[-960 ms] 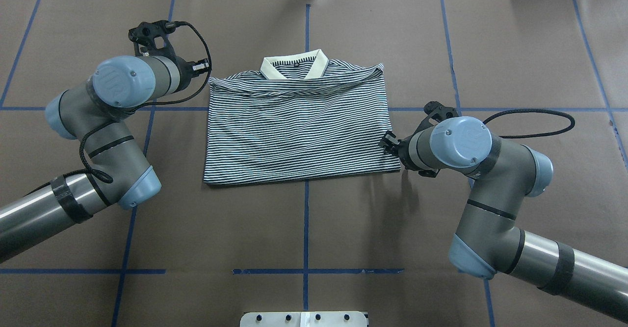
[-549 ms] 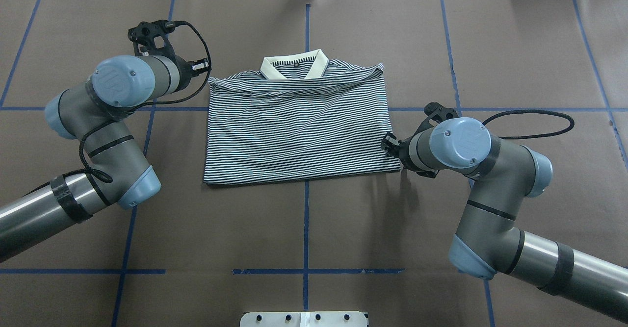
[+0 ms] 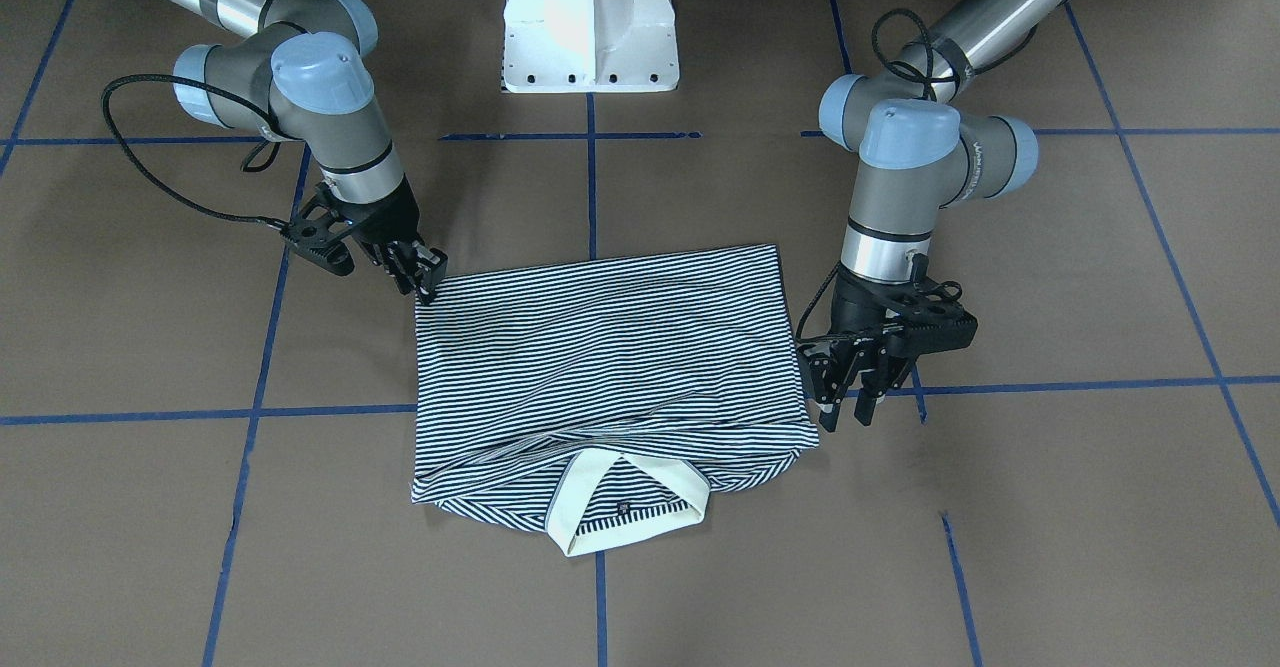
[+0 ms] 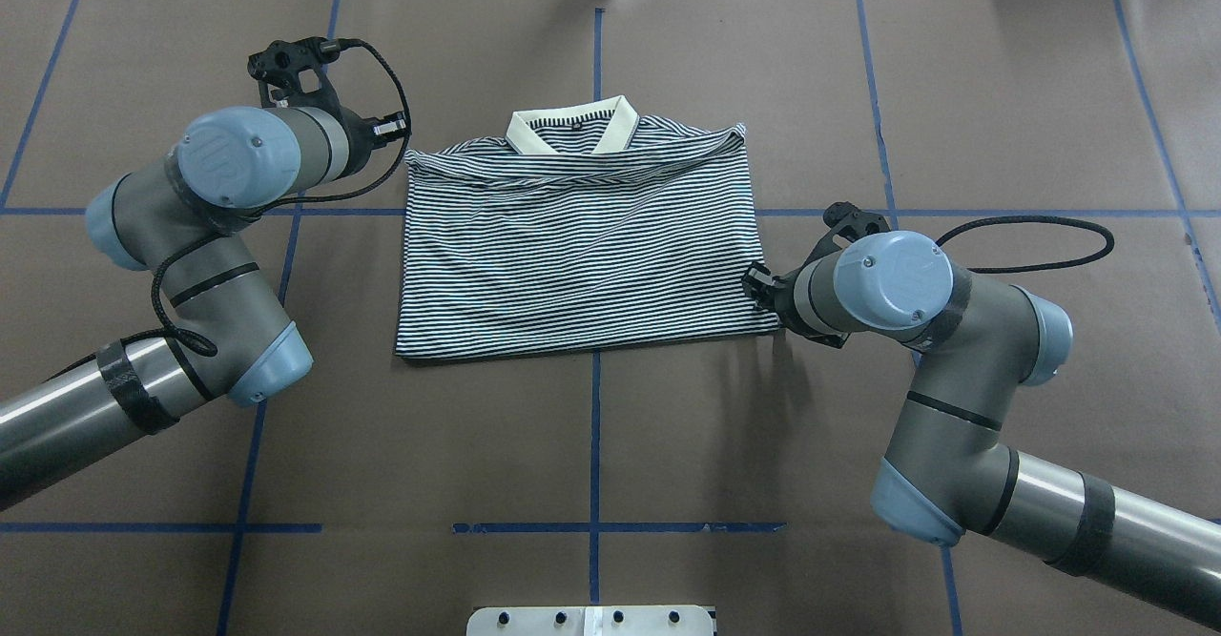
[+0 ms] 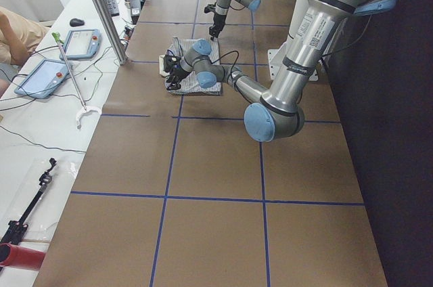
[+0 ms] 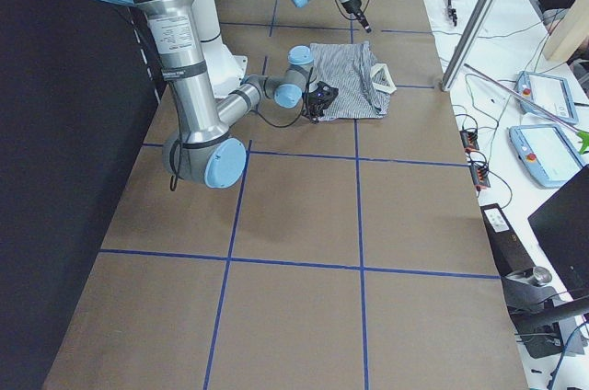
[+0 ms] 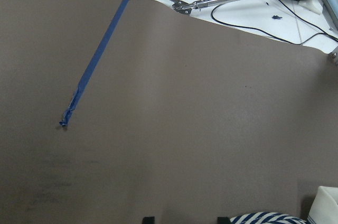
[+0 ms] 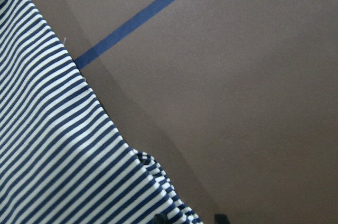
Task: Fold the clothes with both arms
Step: 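Grasp the folded shirt's edge nearest the right gripper, then drag the folded shirt with the right gripper toward the robot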
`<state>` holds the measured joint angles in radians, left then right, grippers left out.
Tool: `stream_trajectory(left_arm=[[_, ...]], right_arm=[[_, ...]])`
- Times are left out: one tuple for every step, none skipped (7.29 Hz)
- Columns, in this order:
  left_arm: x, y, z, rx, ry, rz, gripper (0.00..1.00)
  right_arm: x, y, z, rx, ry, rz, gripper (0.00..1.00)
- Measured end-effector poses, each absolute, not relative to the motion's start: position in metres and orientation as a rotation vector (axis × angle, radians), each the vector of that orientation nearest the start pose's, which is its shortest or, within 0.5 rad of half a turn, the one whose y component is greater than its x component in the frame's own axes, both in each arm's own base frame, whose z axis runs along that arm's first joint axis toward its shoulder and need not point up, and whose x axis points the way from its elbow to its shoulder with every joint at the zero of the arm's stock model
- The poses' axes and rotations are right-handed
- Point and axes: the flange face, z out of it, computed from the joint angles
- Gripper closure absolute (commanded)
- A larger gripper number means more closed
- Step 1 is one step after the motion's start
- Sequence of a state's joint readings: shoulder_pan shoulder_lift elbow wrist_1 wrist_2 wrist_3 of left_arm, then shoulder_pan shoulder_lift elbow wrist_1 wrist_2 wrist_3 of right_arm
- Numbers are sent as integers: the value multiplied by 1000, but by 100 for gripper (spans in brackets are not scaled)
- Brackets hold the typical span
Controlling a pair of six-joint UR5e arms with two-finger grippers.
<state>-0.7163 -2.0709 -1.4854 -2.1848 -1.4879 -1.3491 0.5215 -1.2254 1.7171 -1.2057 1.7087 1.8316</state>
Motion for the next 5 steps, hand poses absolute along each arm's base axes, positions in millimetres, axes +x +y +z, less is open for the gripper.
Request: stream_trajectory(left_arm=[[434, -566, 343, 538, 893, -493, 50], [434, -566, 343, 538, 893, -494, 50], [433, -566, 343, 538, 893, -494, 50], [432, -565, 340, 540, 898, -494, 50], [430, -564, 335, 544, 908, -494, 50]], right_arm=[[-487, -417, 365, -20, -886, 671, 100], [-486, -416, 363, -23, -890, 667, 100], [-485, -415, 359, -25, -898, 664, 100], [-478, -412, 356, -27, -909, 661, 100], [-464, -399, 357, -30, -919, 652, 100]])
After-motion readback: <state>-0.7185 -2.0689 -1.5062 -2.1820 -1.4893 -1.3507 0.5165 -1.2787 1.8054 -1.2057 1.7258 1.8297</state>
